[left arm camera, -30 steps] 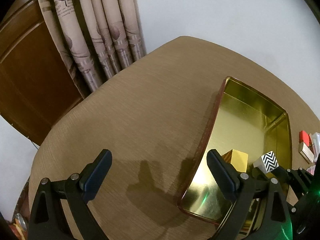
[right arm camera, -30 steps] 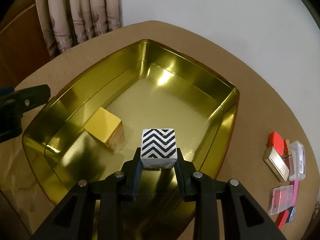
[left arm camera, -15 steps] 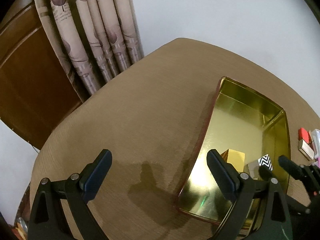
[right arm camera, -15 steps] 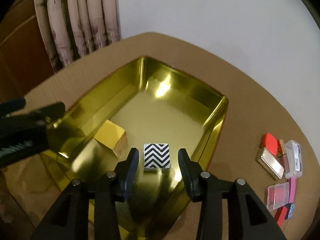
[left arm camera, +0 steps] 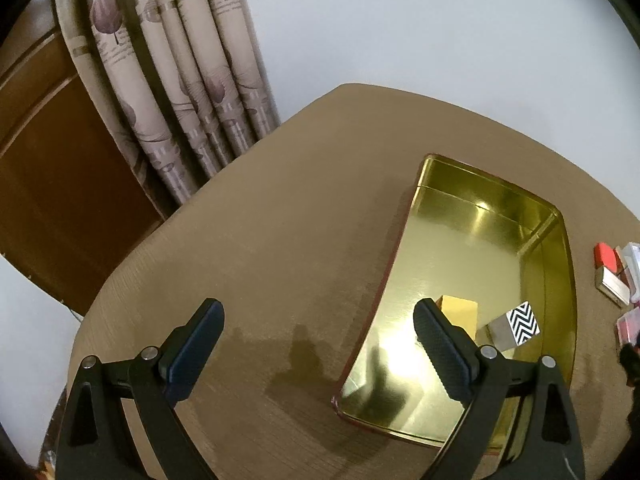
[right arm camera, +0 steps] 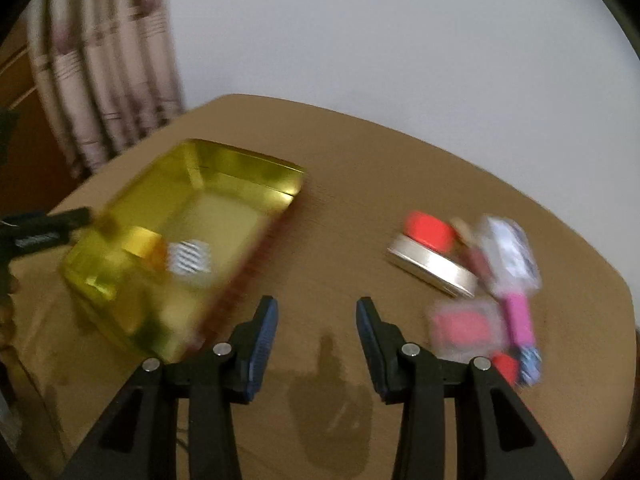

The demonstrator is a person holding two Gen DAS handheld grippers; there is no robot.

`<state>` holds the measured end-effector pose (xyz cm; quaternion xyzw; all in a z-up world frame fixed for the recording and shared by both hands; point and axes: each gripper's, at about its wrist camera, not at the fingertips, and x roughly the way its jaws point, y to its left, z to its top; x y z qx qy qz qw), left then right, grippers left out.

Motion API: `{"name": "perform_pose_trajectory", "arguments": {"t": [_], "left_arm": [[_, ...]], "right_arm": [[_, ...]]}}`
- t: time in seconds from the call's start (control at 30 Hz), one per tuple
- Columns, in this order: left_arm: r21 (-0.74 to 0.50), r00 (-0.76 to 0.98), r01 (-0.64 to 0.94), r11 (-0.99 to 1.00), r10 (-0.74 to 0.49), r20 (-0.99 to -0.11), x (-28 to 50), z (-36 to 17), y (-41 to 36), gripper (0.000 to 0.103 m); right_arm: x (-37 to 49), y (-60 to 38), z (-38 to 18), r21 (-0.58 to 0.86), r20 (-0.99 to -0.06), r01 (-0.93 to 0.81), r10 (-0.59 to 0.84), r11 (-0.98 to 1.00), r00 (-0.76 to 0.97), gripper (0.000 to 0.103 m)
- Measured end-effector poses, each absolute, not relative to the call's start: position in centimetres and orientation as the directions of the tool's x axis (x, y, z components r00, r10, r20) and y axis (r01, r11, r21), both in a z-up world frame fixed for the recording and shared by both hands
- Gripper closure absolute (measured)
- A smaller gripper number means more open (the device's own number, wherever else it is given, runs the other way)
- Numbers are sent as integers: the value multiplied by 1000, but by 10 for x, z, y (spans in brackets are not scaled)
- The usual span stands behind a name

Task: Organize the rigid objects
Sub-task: 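Move the right gripper back and grasp the blue patterned tin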

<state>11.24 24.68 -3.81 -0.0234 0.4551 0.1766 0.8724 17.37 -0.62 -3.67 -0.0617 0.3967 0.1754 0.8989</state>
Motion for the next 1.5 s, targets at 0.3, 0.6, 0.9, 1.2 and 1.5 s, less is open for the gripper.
{"name": "perform_pose_trajectory", "arguments": {"t": [0.3, 0.6, 0.9, 1.2, 1.5], "left_arm": [[159, 545, -289, 944, 299, -783, 109, -37, 233, 9], [150, 588, -235, 960, 263, -765, 105, -32, 221, 9], [160, 596, -205, 966, 253, -762, 105, -33, 213, 8], [188, 595, -190, 964, 265, -759, 103, -35, 205, 8], [137, 596, -89, 987, 163, -786, 87, -35, 169, 8]], "right_arm": [[180, -138, -65, 38, -761, -114, 102, 993, 641, 61], [189, -189, -97, 35, -788, -24, 43, 999, 614, 61], [207, -180, -116, 14, -799, -51, 42, 999, 600, 61], [212, -186, -127, 98, -763, -2, 76, 995, 641, 65], [193, -193, -133, 48, -737, -9, 42, 999, 675, 72]]}}
